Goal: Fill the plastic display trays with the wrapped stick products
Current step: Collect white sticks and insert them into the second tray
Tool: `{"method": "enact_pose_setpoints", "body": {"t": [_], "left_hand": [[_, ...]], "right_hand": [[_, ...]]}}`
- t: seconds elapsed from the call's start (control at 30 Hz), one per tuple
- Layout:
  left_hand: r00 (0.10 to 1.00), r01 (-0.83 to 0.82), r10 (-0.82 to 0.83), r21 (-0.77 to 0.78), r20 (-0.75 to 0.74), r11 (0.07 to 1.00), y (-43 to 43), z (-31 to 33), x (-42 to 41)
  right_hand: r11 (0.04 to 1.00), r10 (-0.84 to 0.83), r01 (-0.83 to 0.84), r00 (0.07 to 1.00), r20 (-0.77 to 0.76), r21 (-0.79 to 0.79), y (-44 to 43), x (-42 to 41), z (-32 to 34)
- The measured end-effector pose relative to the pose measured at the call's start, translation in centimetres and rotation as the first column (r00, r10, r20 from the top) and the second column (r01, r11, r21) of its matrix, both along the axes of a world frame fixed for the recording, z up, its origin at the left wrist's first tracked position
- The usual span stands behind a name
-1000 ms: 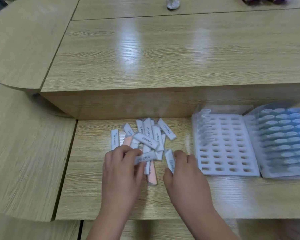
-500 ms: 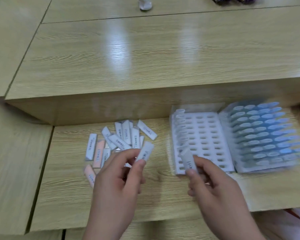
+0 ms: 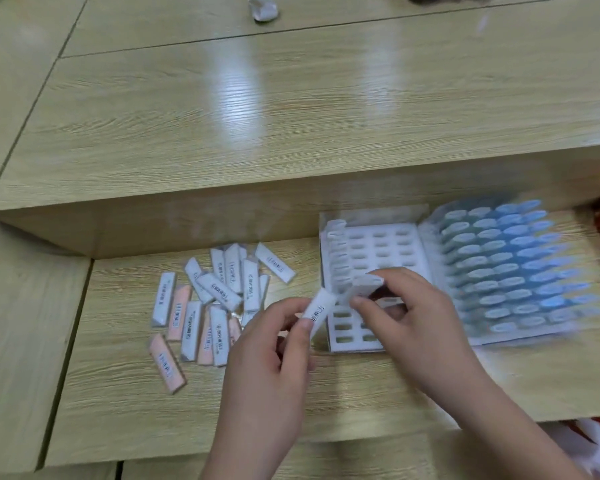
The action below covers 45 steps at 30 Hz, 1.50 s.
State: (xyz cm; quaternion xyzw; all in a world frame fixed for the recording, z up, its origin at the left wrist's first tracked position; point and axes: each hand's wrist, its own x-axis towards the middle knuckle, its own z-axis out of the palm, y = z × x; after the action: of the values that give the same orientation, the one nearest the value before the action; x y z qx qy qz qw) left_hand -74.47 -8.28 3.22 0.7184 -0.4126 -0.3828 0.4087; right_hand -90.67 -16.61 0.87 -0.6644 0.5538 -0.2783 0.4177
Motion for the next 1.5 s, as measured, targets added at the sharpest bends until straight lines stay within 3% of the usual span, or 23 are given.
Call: {"method": "enact_pose_setpoints", "body": {"t": [0.1, 0.23, 0.37, 0.57, 0.83, 1.07, 1.2, 1.33, 1.5], "left_hand": [[0.996, -0.004, 0.003, 0.006, 0.088, 1.000, 0.3, -0.3, 0.2], [0.991, -0.076, 0.077, -0.015, 0.109, 0.997, 0.2, -0.4, -0.3], [0.979, -0.129, 0.133, -0.037, 0.156, 0.991, -0.4, -0.7, -1.0], [0.950, -0.060, 0.088, -0.100, 0.300, 0.993, -1.2, -0.9, -2.0], [0.858, 0.113, 0.035, -0.255, 0.513, 0.960, -1.6, -2.0, -2.6], [0.769, 0.270, -0.035, -0.275, 0.638, 0.923, -2.5, -2.8, -2.9], [0.819, 0.266, -0.051, -0.299, 0.572, 0.917, -2.8, -3.0, -2.8], [0.898, 0.205, -0.033, -0.351, 0.438, 0.913, -2.7, -3.1, -2.6], [0.965, 0.039, 0.026, -0.242, 0.260, 0.970, -2.7, -3.0, -2.7]], "right_hand": [[1.000, 0.019, -0.019, 0.999, -0.046, -0.016, -0.4, 0.5, -0.8], [0.991, 0.052, -0.082, 0.964, -0.260, -0.107, -0.3, 0.6, -1.0], [0.968, 0.153, -0.228, 0.867, -0.475, -0.104, -1.1, 1.1, -0.2], [0.939, 0.198, -0.333, 0.732, -0.652, -0.090, -0.7, 1.7, 0.1], [0.969, 0.194, -0.235, 0.914, -0.356, -0.074, -0.7, -1.0, 0.0], [0.958, 0.169, -0.221, 0.951, -0.259, -0.185, 0.3, -1.0, -0.6], [0.974, 0.035, -0.081, 0.977, -0.212, -0.211, 0.7, -0.4, -1.1], [0.971, 0.025, -0.081, 0.970, -0.241, -0.224, 0.6, -0.3, -1.4], [0.948, 0.046, -0.128, 0.961, -0.273, -0.291, 0.5, -0.4, -1.5]]}}
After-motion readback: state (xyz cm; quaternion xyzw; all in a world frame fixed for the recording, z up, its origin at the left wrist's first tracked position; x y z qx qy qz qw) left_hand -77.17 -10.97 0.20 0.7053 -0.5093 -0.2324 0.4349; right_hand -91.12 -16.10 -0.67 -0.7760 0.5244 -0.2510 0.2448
